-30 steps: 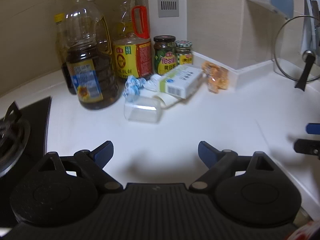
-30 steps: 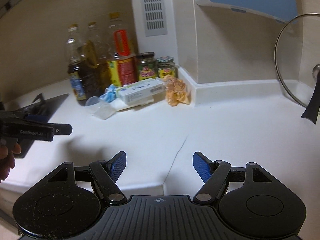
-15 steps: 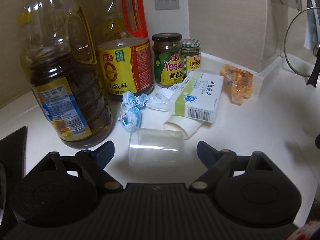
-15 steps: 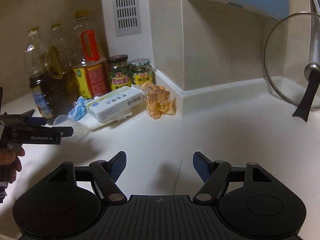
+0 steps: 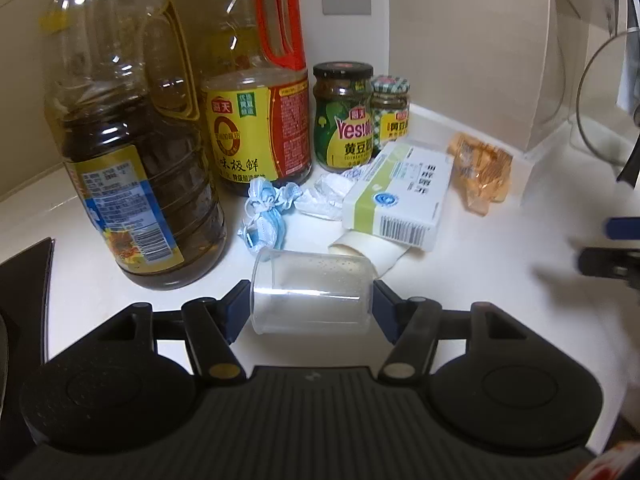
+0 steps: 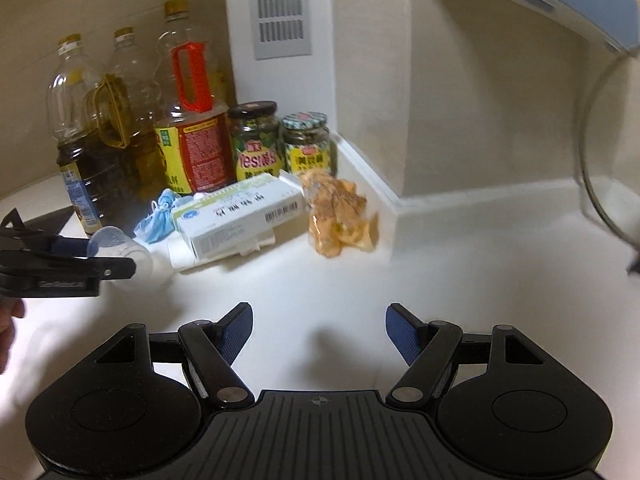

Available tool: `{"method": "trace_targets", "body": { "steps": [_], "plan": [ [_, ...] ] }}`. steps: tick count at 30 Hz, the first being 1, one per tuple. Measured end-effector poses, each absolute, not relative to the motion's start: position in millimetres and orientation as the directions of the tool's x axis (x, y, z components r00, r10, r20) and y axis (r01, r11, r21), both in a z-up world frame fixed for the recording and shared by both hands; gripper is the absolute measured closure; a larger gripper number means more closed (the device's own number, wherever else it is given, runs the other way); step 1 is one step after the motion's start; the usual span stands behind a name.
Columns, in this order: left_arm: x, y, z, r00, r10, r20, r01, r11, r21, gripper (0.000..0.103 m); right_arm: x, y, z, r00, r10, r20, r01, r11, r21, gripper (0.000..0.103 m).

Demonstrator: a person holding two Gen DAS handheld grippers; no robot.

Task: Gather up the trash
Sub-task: 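Grasp the clear plastic cup with the left gripper while the right gripper grasps the orange snack wrapper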

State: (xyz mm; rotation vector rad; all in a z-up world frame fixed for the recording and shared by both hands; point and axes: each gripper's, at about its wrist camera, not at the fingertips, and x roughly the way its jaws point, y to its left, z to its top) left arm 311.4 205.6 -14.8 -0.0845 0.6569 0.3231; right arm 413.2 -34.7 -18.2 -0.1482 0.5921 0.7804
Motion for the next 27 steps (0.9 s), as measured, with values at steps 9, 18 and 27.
{"method": "trace_targets", "body": {
  "steps": [9,18,27],
  "plan": [
    [294,194,2,0.756,0.253,-0.604,-0.330,0.944,-0.018,0.042,443,19,-13,0.592,0.626,-0.507,-0.773,0.620,-0.138,0.030],
    [291,194,5,0.765,0.240,-0.598,-0.336,0.941,-0.052,0.042,490,56,-21,0.603,0.596,-0.530,-0.785,0.562,-0.261,0.030],
    [289,191,2,0.757,0.242,-0.607,-0.347,0.936,-0.058,0.042,501,58,-33,0.606,0.569,-0.555,-0.783,0.548,-0.293,0.071]
  ]
}}
